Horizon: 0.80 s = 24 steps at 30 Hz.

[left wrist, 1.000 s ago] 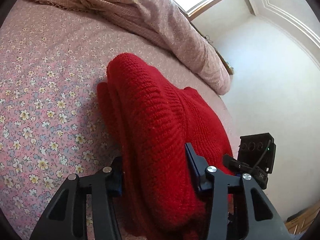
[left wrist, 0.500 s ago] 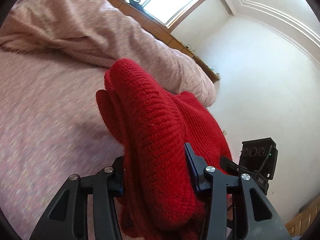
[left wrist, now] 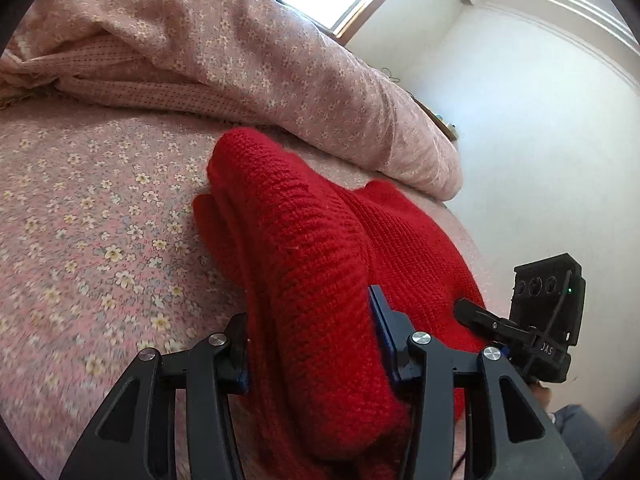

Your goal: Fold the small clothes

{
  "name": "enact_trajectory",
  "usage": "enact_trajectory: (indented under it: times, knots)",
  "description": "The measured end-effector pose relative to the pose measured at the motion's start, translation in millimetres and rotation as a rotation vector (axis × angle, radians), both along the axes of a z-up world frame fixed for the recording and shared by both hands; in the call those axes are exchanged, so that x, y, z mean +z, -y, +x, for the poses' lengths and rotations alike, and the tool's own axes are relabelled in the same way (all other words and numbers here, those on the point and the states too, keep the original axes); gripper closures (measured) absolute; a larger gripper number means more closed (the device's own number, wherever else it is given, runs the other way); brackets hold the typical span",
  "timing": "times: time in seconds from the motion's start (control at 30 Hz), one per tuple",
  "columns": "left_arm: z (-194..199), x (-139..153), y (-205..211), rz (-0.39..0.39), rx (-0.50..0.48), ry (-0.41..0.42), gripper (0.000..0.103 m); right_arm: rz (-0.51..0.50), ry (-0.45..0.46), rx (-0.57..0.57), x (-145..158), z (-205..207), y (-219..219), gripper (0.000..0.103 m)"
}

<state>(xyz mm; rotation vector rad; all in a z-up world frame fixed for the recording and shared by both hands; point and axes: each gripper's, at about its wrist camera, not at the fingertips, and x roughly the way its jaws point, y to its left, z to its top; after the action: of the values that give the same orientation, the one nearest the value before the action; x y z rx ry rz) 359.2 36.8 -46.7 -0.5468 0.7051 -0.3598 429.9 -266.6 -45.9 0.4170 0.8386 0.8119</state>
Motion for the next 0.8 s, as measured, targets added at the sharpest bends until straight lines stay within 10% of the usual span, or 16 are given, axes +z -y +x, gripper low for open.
enact_trajectory:
  times: [0.8]
  knots:
    - [-23,2,3,0.028,0.024,0.012,0.05,0.015,-0.018,0.008,-13,2,-2,0.026]
